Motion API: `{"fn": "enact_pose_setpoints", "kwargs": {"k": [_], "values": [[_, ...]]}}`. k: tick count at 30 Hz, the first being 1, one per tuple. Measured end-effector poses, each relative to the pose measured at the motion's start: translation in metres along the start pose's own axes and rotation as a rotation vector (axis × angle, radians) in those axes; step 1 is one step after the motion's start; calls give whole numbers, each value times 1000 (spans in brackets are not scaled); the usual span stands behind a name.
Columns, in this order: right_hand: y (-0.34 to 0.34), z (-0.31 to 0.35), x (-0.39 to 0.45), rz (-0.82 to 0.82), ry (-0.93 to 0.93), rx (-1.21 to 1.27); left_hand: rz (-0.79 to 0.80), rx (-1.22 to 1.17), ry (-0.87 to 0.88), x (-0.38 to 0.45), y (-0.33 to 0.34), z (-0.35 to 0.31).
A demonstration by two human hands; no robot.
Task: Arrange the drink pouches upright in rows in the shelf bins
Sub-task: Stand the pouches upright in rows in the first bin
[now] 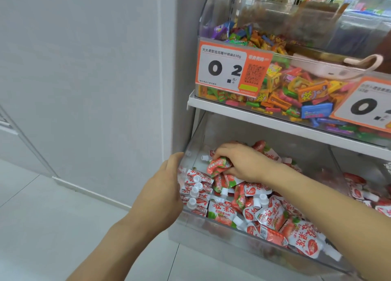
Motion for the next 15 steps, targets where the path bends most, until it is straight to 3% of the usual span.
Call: {"fn": "enact_pose_setpoints", "kwargs": {"k": [9,15], "values": [[-26,-8,-43,114,112,-186,32,32,32,2,-2,4],[-45,-9,-82,5,159,-294,-53,91,58,2,-5,-1]]}}
Point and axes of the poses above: each hand's wrist, its own x-axis towards the middle knuckle, its own y-axis out of the palm, z = x × y, the point moved 5 cm from there along x, towards the middle knuckle, and after that the axes turned 2 degrees about -x, right-handed, at the moved point
